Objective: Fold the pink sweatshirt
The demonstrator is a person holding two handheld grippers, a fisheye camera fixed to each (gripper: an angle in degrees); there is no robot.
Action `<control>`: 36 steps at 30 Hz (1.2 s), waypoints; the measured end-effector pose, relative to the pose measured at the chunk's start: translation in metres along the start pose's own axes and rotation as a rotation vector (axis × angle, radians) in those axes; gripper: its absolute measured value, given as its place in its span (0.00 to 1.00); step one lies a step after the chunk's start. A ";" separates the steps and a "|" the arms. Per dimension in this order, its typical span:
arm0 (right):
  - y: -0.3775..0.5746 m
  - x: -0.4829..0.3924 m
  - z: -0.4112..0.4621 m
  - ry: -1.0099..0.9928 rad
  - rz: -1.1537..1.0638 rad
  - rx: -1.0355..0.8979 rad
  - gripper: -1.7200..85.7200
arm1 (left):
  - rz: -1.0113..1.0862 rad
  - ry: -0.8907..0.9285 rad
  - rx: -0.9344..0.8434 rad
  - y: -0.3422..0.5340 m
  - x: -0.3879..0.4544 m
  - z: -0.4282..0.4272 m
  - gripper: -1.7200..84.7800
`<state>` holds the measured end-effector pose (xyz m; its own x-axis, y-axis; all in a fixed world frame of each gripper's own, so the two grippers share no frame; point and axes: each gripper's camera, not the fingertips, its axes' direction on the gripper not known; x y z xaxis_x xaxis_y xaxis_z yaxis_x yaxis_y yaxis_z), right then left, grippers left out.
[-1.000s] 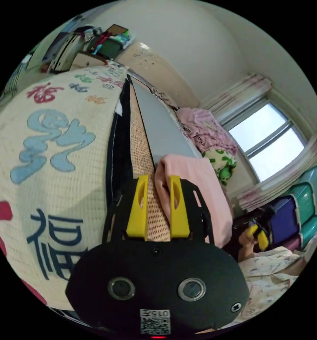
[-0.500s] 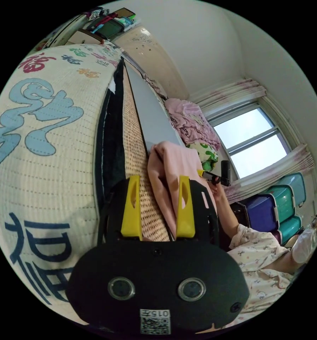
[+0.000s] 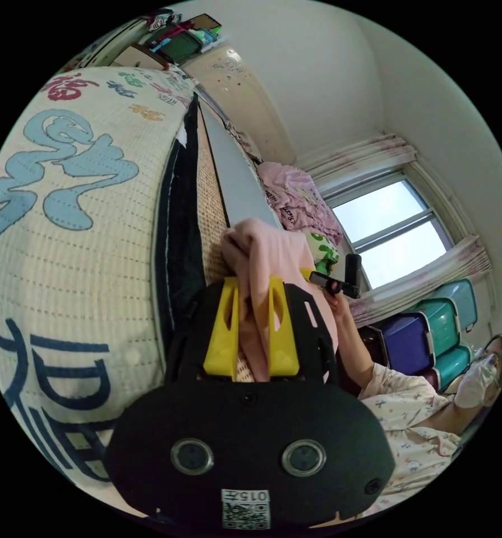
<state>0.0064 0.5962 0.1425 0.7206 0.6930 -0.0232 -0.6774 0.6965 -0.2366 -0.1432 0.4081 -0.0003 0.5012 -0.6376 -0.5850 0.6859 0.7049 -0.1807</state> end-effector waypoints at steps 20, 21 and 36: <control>0.446 -0.091 -0.149 0.530 -0.038 0.959 0.12 | 1.077 0.297 -0.029 -0.132 0.584 0.098 0.07; 0.462 -0.091 -0.151 0.606 -0.020 0.973 0.12 | 1.097 0.326 -0.041 -0.140 0.605 0.121 0.07; 0.523 0.002 -0.115 0.482 -0.091 0.993 0.12 | 1.039 0.397 -0.043 -0.187 0.629 0.119 0.06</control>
<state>-0.3296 0.9408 -0.0932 0.6098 0.6368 -0.4718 -0.2809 0.7303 0.6227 0.1065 -0.1622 -0.2402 0.6112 0.4082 -0.6781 0.0081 0.8535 0.5211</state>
